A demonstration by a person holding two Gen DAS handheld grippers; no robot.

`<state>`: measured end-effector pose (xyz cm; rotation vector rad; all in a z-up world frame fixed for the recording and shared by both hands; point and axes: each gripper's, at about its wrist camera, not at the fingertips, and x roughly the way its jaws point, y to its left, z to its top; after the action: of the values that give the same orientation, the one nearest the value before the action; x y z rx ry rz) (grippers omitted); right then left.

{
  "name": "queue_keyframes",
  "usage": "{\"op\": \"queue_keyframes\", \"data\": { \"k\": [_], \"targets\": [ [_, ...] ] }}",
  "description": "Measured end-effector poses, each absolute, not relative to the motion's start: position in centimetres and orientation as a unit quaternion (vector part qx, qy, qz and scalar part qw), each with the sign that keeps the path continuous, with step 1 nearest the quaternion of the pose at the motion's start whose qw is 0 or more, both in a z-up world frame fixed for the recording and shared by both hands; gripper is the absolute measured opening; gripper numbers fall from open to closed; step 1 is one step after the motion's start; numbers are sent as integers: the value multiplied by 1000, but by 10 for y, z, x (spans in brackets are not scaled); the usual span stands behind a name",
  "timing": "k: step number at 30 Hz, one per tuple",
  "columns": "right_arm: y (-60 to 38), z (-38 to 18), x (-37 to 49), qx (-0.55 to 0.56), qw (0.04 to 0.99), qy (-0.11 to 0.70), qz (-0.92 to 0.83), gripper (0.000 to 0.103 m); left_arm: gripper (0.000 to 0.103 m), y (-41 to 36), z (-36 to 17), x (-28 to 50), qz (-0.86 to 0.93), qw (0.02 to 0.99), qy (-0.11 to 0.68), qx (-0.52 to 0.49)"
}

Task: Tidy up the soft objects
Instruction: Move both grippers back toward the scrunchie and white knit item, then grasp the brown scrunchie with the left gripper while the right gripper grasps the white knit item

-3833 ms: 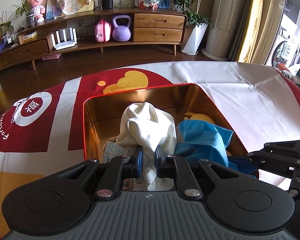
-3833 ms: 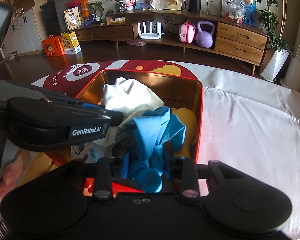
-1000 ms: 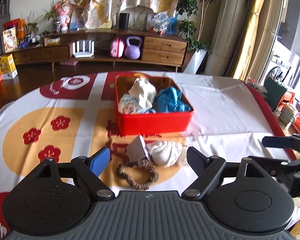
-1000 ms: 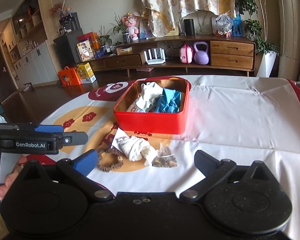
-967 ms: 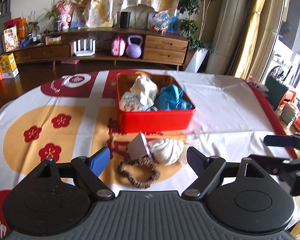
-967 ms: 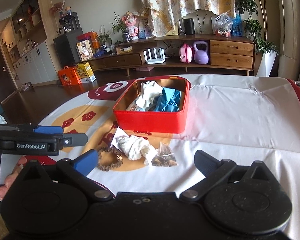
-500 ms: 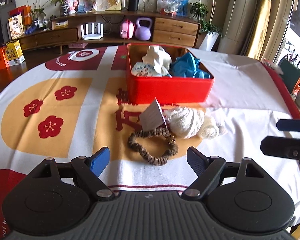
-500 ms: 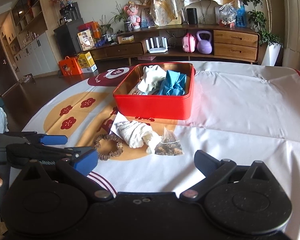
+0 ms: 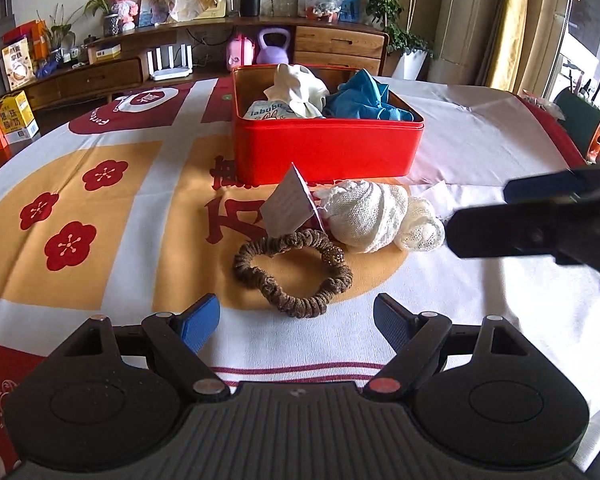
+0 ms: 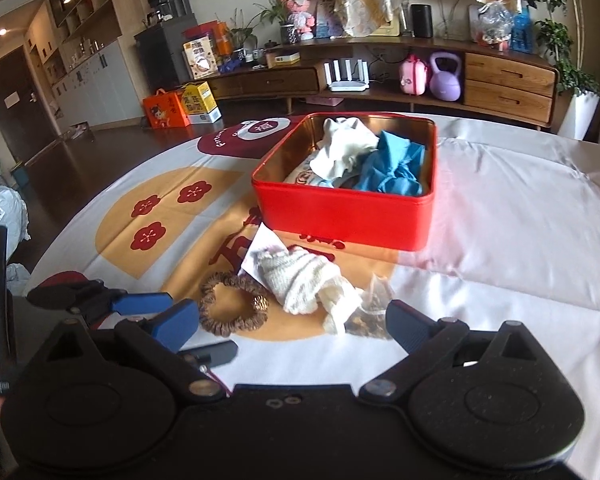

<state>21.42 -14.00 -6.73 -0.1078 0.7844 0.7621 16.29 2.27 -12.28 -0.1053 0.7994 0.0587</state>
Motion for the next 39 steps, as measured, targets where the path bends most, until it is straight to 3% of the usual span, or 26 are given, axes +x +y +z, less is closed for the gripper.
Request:
{"op": "queue_keyframes", "data": {
  "k": [17, 23, 31, 35, 37, 39],
  "targets": [
    [-101, -90, 253, -96, 832, 390, 382, 78, 83, 21, -137, 178, 15, 927, 371, -49],
    [-98, -99, 252, -117, 832, 391, 377, 73, 77, 22, -139, 181, 13, 927, 370, -51],
    [-96, -101, 253, -125, 834, 389, 370, 57, 51, 23, -137, 185, 26, 928, 368, -43],
    [-97, -102, 251, -125, 837, 387, 367, 53, 33, 24, -137, 187, 29, 928, 369, -38],
    [-98, -101, 248, -124, 840, 384, 364, 48, 30, 25, -136, 187, 28, 928, 369, -40],
    [-99, -100, 247, -122, 841, 382, 363, 41, 21, 27, -136, 187, 27, 928, 370, -42]
  ]
}}
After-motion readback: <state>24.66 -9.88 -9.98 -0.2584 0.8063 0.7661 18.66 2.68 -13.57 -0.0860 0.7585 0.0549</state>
